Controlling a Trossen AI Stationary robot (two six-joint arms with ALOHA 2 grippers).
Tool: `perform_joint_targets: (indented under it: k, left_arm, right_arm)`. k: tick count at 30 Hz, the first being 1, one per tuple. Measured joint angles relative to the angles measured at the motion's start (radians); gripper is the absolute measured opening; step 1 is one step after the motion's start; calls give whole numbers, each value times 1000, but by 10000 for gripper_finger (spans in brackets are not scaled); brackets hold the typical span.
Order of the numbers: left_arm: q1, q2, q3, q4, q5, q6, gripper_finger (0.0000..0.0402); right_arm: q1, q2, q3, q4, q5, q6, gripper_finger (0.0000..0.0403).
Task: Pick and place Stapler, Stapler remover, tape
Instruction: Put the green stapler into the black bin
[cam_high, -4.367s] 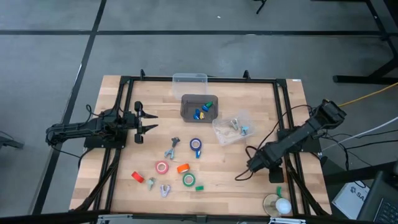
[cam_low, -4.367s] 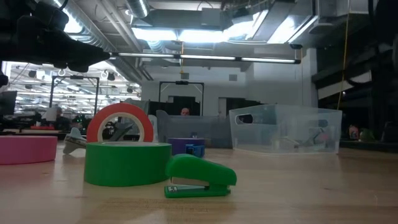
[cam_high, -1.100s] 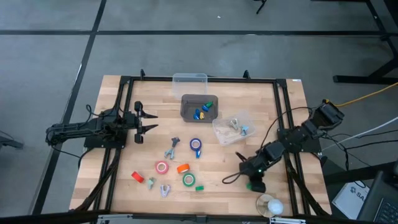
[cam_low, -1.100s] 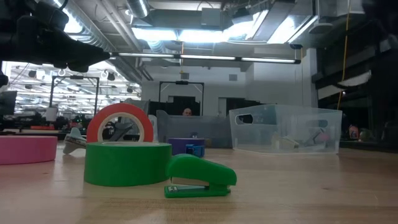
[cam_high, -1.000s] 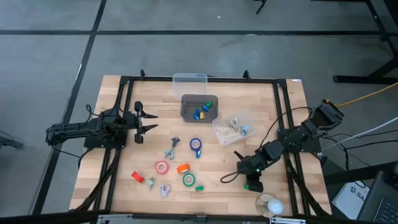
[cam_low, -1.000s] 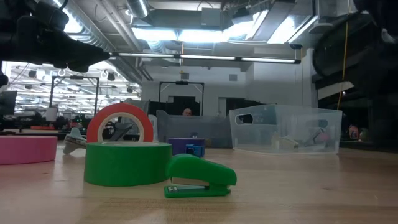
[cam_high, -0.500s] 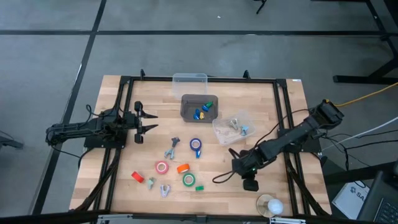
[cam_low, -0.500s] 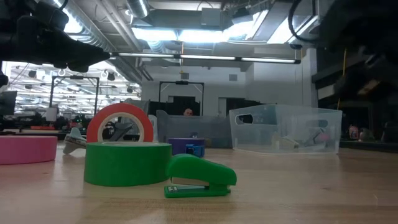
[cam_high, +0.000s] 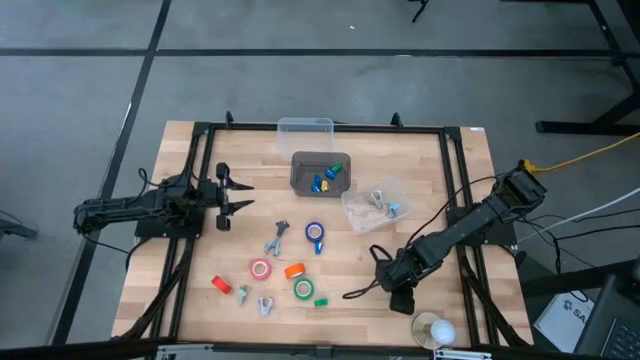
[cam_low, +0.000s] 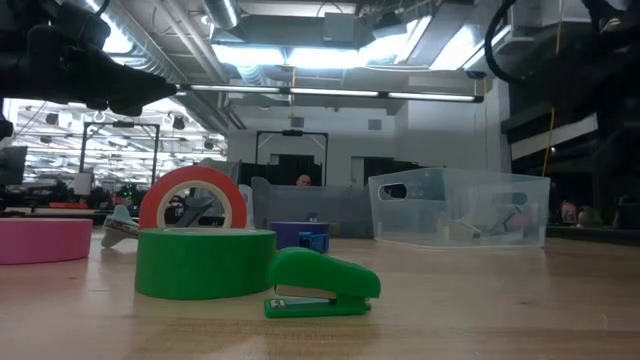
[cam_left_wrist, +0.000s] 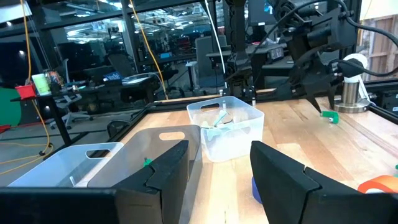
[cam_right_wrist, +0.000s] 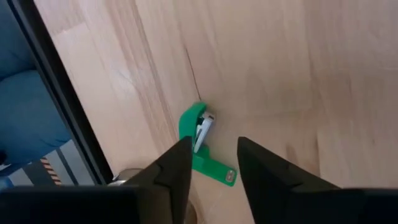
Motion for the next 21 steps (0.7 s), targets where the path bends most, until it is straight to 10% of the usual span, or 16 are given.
perform_joint_targets:
  k: [21]
  left_arm:
    - [0, 0, 0, 0, 0, 0, 169]
  right_arm:
    - [54, 166, 129, -26, 15, 78, 149]
